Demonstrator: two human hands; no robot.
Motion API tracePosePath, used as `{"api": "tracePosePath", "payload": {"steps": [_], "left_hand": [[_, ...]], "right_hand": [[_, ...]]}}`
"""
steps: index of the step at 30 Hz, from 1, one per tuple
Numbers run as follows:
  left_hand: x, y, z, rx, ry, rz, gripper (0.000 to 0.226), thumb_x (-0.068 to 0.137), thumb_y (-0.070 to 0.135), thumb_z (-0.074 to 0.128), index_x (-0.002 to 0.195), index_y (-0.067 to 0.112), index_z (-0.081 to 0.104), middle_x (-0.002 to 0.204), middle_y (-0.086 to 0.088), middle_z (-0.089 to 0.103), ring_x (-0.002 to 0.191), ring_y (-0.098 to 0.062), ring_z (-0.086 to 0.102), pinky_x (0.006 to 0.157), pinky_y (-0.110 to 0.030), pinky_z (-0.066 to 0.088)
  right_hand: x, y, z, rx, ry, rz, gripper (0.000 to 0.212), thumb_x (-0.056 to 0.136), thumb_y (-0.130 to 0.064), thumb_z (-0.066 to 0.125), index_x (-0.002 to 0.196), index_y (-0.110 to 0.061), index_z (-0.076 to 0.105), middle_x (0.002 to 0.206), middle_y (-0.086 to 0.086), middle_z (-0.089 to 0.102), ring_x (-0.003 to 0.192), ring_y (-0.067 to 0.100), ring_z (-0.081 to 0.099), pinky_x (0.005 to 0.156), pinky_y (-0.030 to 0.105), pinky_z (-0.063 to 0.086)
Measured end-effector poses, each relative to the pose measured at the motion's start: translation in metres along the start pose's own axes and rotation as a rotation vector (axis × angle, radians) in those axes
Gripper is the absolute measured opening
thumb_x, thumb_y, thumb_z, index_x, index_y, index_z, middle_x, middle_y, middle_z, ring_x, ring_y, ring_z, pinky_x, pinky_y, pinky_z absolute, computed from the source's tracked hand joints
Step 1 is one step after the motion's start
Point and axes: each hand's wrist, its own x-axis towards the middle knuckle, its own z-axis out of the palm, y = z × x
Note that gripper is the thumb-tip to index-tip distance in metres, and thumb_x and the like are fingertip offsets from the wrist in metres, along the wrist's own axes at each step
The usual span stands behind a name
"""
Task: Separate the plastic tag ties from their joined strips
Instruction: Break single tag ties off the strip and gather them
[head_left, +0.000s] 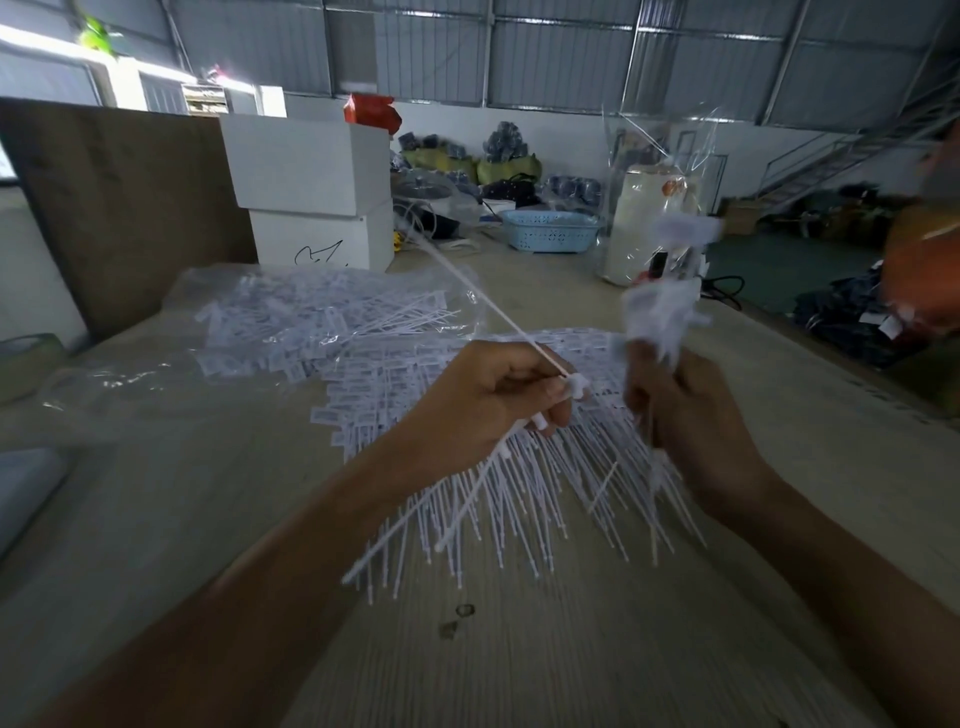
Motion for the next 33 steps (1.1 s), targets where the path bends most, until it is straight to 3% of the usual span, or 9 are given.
{"api": "tracePosePath", "payload": {"steps": [3, 5, 9, 12, 17, 21, 25, 28, 33], "left_hand": [[-0.002, 0.0, 0.003, 0.042, -0.01, 0.019, 0.017, 0.092, 0.002, 0.062, 0.106, 0.002, 0.071, 0.094, -0.008, 0.073, 0.083, -0.016, 0.07, 0.076, -0.032, 0.059], [-0.002, -0.002, 0.004, 0.118, 0.035, 0.013, 0.019, 0.087, 0.011, 0.072, 0.106, 0.012, 0.073, 0.097, 0.004, 0.074, 0.089, -0.013, 0.069, 0.079, -0.035, 0.059], [-0.002, -0.004, 0.004, 0.179, 0.157, -0.006, 0.029, 0.078, 0.015, 0.082, 0.104, 0.017, 0.072, 0.088, 0.009, 0.073, 0.085, -0.005, 0.068, 0.072, -0.02, 0.053], [-0.002, -0.004, 0.004, 0.16, 0.199, -0.021, 0.031, 0.074, 0.015, 0.086, 0.1, 0.016, 0.068, 0.083, 0.009, 0.073, 0.082, -0.005, 0.07, 0.071, -0.026, 0.056], [-0.002, -0.004, 0.007, 0.308, 0.25, 0.03, 0.025, 0.071, 0.02, 0.088, 0.091, 0.018, 0.073, 0.082, 0.012, 0.07, 0.08, -0.005, 0.066, 0.069, -0.018, 0.051], [-0.003, -0.003, 0.004, 0.377, 0.206, 0.093, 0.022, 0.077, 0.02, 0.083, 0.098, 0.017, 0.076, 0.092, 0.009, 0.072, 0.087, -0.004, 0.067, 0.077, -0.02, 0.052], [-0.003, -0.005, -0.001, 0.524, 0.165, 0.116, 0.033, 0.087, 0.018, 0.073, 0.12, 0.021, 0.071, 0.116, 0.007, 0.071, 0.106, 0.0, 0.062, 0.094, -0.011, 0.044], [-0.003, -0.009, -0.002, 0.673, 0.187, 0.1, 0.038, 0.09, 0.019, 0.07, 0.127, 0.022, 0.066, 0.124, 0.005, 0.067, 0.116, -0.01, 0.059, 0.102, -0.026, 0.043], [-0.004, -0.014, 0.001, 0.792, 0.197, 0.143, 0.032, 0.093, 0.023, 0.066, 0.124, 0.017, 0.066, 0.118, 0.0, 0.068, 0.11, -0.02, 0.06, 0.092, -0.041, 0.05]], "right_hand": [[0.007, 0.002, -0.013, 0.389, 0.068, 0.262, 0.032, 0.102, -0.036, 0.05, 0.077, -0.017, 0.055, 0.061, -0.002, 0.049, 0.054, 0.014, 0.037, 0.052, 0.029, 0.03], [0.003, 0.006, -0.011, 0.36, -0.087, 0.269, 0.036, 0.101, -0.039, 0.05, 0.075, -0.015, 0.057, 0.062, 0.002, 0.054, 0.05, 0.014, 0.038, 0.049, 0.029, 0.031], [-0.011, 0.006, 0.012, 0.296, -0.281, 0.221, 0.052, 0.098, -0.05, 0.049, 0.07, -0.009, 0.061, 0.054, 0.002, 0.051, 0.044, 0.013, 0.04, 0.044, 0.023, 0.034], [-0.013, 0.003, 0.016, 0.342, -0.311, 0.268, 0.049, 0.091, -0.06, 0.053, 0.068, -0.018, 0.064, 0.052, -0.001, 0.042, 0.043, 0.011, 0.036, 0.043, 0.023, 0.033], [-0.013, -0.001, 0.013, 0.373, -0.364, 0.336, 0.057, 0.082, -0.064, 0.059, 0.074, -0.008, 0.056, 0.054, 0.0, 0.033, 0.046, 0.012, 0.031, 0.045, 0.023, 0.029], [-0.014, -0.003, 0.014, 0.356, -0.372, 0.335, 0.041, 0.088, -0.049, 0.062, 0.066, -0.016, 0.061, 0.053, -0.001, 0.03, 0.046, 0.012, 0.029, 0.043, 0.022, 0.027], [-0.009, -0.003, 0.009, 0.387, -0.28, 0.361, 0.039, 0.088, -0.048, 0.064, 0.067, -0.016, 0.064, 0.052, -0.001, 0.03, 0.043, 0.014, 0.028, 0.039, 0.023, 0.028], [-0.006, -0.002, 0.005, 0.414, -0.258, 0.356, 0.038, 0.09, -0.047, 0.064, 0.065, -0.018, 0.062, 0.054, 0.0, 0.031, 0.044, 0.014, 0.029, 0.038, 0.022, 0.028], [-0.005, 0.003, 0.006, 0.456, -0.25, 0.358, 0.036, 0.087, -0.046, 0.069, 0.067, -0.017, 0.063, 0.052, -0.002, 0.036, 0.046, 0.014, 0.031, 0.042, 0.025, 0.027]]}}
